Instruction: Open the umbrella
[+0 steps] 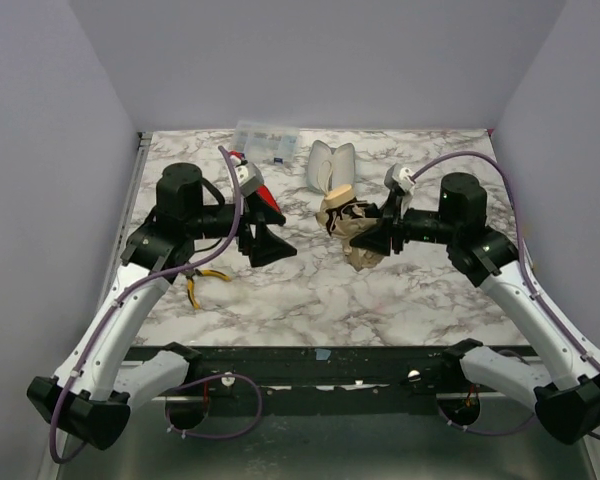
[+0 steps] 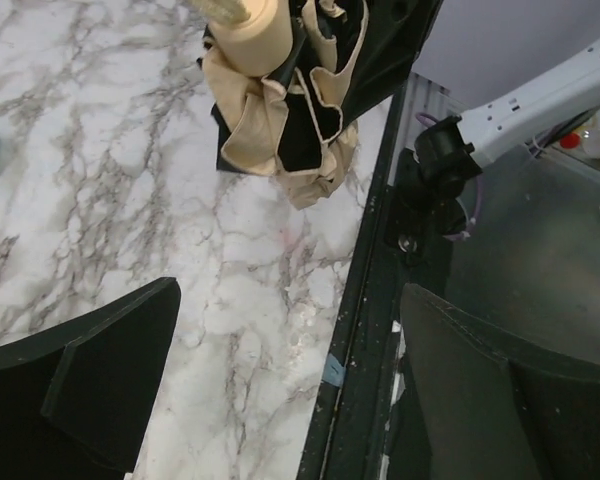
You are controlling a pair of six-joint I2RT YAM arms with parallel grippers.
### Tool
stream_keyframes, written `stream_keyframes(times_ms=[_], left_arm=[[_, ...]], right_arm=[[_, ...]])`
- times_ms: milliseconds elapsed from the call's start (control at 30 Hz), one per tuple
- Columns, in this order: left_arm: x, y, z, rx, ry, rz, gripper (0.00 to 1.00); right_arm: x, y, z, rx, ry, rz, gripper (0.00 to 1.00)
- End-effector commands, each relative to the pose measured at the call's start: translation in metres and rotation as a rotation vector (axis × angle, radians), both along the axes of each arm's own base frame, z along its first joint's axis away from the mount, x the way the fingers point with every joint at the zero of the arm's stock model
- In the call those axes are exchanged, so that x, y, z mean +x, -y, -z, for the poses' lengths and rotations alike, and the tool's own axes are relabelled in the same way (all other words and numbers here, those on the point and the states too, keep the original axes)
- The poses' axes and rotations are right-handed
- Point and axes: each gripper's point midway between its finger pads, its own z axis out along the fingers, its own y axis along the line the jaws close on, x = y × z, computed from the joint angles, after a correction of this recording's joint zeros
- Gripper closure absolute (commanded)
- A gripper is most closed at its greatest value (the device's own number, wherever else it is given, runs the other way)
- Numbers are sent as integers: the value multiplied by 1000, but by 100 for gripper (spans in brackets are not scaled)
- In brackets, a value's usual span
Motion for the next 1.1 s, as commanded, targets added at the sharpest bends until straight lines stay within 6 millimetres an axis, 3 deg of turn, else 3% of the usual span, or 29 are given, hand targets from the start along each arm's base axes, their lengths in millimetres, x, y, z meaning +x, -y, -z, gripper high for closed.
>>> stream_keyframes(times_ms=[0,133,267,600,733,933,1000,1067], left_arm=[[0,19,8,-4,-52,28,4],[-2,34,11,-28,-88,77,5],[4,39,-1,-95,-59,62,5],[15,45,-29,-183,-125,14,12],[32,45,-29,-193,-169,-75,18],[41,51,-31,-225,-237,-95,20],[40,52,-34,-240,-256,-83,24],[40,53,-38,-254,-257,-77,35]], right_arm=[[-18,-6,6,6,-54,-38,99],[-18,-13,-5,75,-164,-24,99],[-23,-17,-14,111,-182,-49,99],[-22,-9,5,-24,-25,-63,99],[-29,-12,5,-19,-30,-97,99],[-32,-16,7,-35,-6,-117,99],[-30,-17,8,-46,8,-115,99],[-30,-18,9,-55,13,-124,99]])
